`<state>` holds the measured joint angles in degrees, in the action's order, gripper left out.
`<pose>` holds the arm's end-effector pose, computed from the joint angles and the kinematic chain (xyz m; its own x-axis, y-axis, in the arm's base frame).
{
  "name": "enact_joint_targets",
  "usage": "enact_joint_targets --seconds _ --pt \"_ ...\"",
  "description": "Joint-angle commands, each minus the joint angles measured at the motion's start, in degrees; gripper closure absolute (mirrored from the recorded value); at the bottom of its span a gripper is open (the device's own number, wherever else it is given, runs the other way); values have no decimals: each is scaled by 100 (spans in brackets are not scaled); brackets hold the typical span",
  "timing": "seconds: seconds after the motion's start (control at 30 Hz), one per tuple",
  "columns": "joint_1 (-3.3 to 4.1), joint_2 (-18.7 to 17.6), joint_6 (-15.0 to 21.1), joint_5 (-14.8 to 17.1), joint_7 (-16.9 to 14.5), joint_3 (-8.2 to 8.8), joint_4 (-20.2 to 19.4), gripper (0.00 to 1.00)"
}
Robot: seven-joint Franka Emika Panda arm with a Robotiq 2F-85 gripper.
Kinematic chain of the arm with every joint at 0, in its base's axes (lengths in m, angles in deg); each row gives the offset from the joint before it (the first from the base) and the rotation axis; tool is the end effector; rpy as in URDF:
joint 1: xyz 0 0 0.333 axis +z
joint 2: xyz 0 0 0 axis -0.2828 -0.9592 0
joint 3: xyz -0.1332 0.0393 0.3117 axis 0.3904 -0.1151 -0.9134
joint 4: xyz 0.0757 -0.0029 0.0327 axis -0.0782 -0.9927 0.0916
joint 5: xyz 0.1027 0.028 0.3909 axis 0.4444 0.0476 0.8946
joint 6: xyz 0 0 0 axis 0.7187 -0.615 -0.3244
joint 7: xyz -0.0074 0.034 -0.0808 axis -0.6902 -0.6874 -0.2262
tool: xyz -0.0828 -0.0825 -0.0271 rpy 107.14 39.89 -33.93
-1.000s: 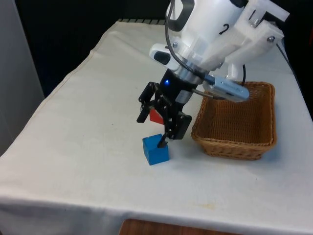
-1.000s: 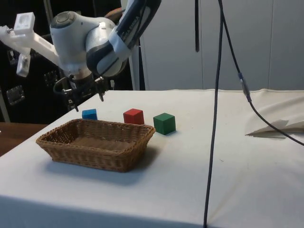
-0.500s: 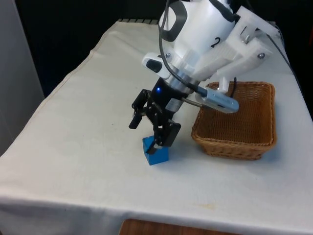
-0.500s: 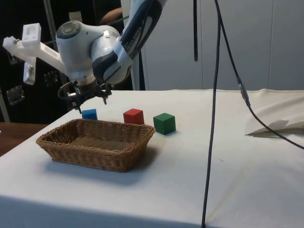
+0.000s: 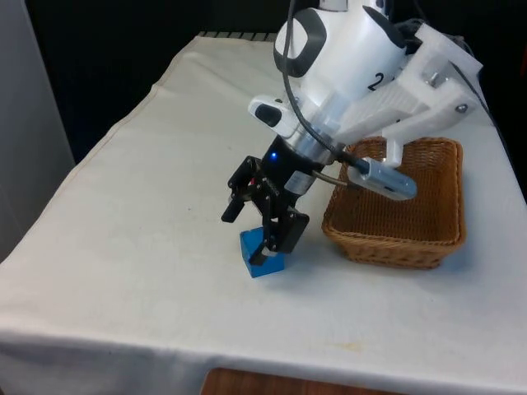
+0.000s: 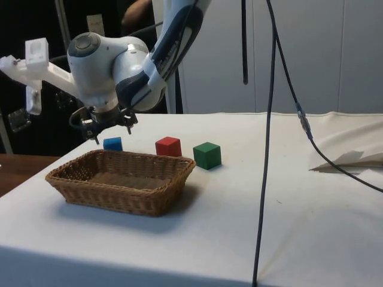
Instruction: Pick up the blue cube and place it into the basket.
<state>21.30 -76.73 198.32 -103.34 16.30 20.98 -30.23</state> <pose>0.7769 -0.0227 0.1683 0.5518 -0.5906 0.5888 -0.7860 -0.6043 0.1304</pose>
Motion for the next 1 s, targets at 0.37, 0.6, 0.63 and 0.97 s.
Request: enact_joint_targets --seconds 0.37,0.6,0.63,0.97 --pt "120 -63 -143 -23 544 34 52 0" --pt "120 -166 -183 6 808 11 120 0" --pt "120 -178 -189 6 842 11 138 0" --pt "143 -286 -166 -17 1163 29 298 0"
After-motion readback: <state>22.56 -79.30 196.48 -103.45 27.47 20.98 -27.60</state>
